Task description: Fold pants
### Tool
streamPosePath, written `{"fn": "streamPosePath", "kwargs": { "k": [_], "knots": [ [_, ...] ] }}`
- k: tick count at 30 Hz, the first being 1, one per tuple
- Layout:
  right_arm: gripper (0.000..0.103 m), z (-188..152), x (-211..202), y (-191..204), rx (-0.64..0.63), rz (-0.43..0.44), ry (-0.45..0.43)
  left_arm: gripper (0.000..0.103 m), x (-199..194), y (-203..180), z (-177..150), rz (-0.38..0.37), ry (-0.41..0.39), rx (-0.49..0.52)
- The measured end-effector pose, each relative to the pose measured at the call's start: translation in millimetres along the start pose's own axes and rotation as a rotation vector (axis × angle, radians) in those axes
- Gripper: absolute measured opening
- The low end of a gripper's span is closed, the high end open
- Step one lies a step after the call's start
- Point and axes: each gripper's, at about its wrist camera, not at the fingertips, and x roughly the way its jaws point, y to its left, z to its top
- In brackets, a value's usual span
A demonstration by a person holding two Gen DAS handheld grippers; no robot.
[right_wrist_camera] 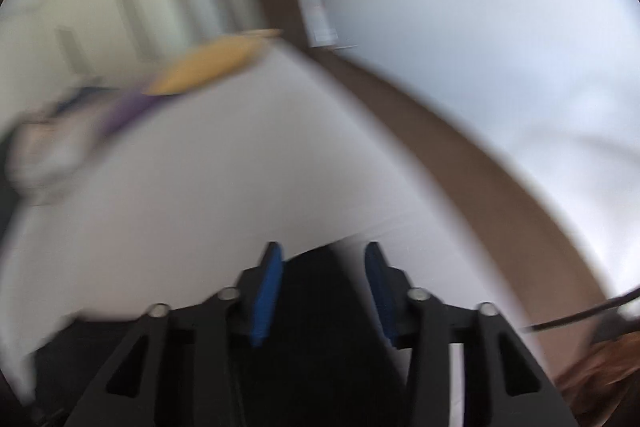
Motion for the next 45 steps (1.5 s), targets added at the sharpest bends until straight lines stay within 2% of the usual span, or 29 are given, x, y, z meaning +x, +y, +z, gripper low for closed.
{"fn": "streamPosePath", "kwargs": {
  "k": [3,5,7,8,10,11,14,18,21,23,24,26,28,29,31,33,36,38,39,40,41,42,44,45],
  "knots": [
    [0.033,-58.6,14.4,62.6,-0.017,0.318,0.178,0.016,0.0,-6.8,-0.6,0.019,-0.002,0.013],
    [0.033,-102.5,37.3,97.5,-0.026,0.384,0.301,0.016,-1.7,-10.6,-3.8,0.037,0.003,0.041],
    [0.032,-136.3,56.0,106.7,0.014,0.361,0.383,0.016,-2.3,-14.7,-7.7,0.052,0.01,0.063],
    [0.022,-143.1,62.2,105.6,0.039,0.35,0.392,0.016,-5.9,-16.1,-11.9,0.063,0.013,0.077],
    [0.0,-147.7,61.6,91.9,0.089,0.315,0.367,0.016,-12.2,-15.4,-19.1,0.071,0.018,0.094],
    [0.0,-147.9,56.8,79.2,0.126,0.307,0.353,0.016,-16.2,-13.1,-26.2,0.061,0.019,0.101],
    [0.0,-140.0,31.8,17.0,0.28,0.211,0.236,0.016,-27.1,-5.6,-39.5,0.037,0.003,0.093],
    [0.0,-120.5,-18.7,-85.6,0.529,0.012,0.008,0.016,-40.9,-0.6,-50.5,0.03,-0.001,0.083],
    [0.0,-108.4,-47.4,-104.5,0.584,-0.087,-0.077,0.016,-47.6,-2.4,-58.8,0.041,0.015,0.104],
    [0.009,-102.2,-57.4,-92.0,0.56,-0.112,-0.099,0.016,-53.2,-5.2,-64.9,0.047,0.031,0.113],
    [0.01,-99.0,-58.1,-80.7,0.543,-0.081,-0.107,0.016,-58.7,-9.2,-65.5,0.058,0.024,0.121],
    [0.022,-98.9,-54.2,-50.5,0.506,0.037,-0.083,0.016,-72.1,-16.1,-60.7,0.04,-0.009,0.135],
    [0.033,-86.8,-28.0,-17.2,0.437,0.181,-0.007,0.016,-77.3,-23.3,-49.0,0.015,-0.046,0.139],
    [0.034,-84.8,-10.2,5.7,0.402,0.254,0.037,0.016,-75.7,-28.4,-35.9,0.001,-0.063,0.141],
    [0.034,-88.0,32.4,55.2,0.359,0.378,0.145,0.016,-68.6,-34.4,-17.1,-0.017,-0.085,0.144],
    [0.034,-105.8,76.5,109.4,0.344,0.484,0.281,0.016,-51.0,-40.9,6.7,-0.041,-0.1,0.144],
    [0.034,-110.5,147.4,169.7,0.291,0.524,0.481,0.016,-19.9,-44.3,36.9,-0.031,-0.076,0.133],
    [0.034,-114.8,185.9,198.3,0.236,0.597,0.587,0.016,-0.5,-39.6,44.8,-0.019,-0.035,0.12],
    [0.034,-116.9,202.1,206.7,0.22,0.58,0.614,0.016,8.3,-38.4,45.0,-0.001,-0.015,0.118],
    [0.028,-116.8,214.2,209.4,0.211,0.56,0.616,0.016,17.9,-30.8,46.3,0.018,0.016,0.112],
    [0.022,-115.6,221.3,208.5,0.207,0.579,0.609,0.016,27.4,-23.7,42.2,0.036,0.044,0.093],
    [0.021,-110.3,228.6,206.3,0.208,0.596,0.59,0.016,32.1,-16.2,36.8,0.022,0.048,0.068],
    [0.006,-99.5,235.0,192.7,0.251,0.578,0.529,0.016,30.5,-8.5,31.7,-0.016,0.023,0.039],
    [0.002,-97.8,235.9,182.8,0.285,0.576,0.503,0.016,30.2,-7.3,30.4,-0.022,0.02,0.036]
  ]
}}
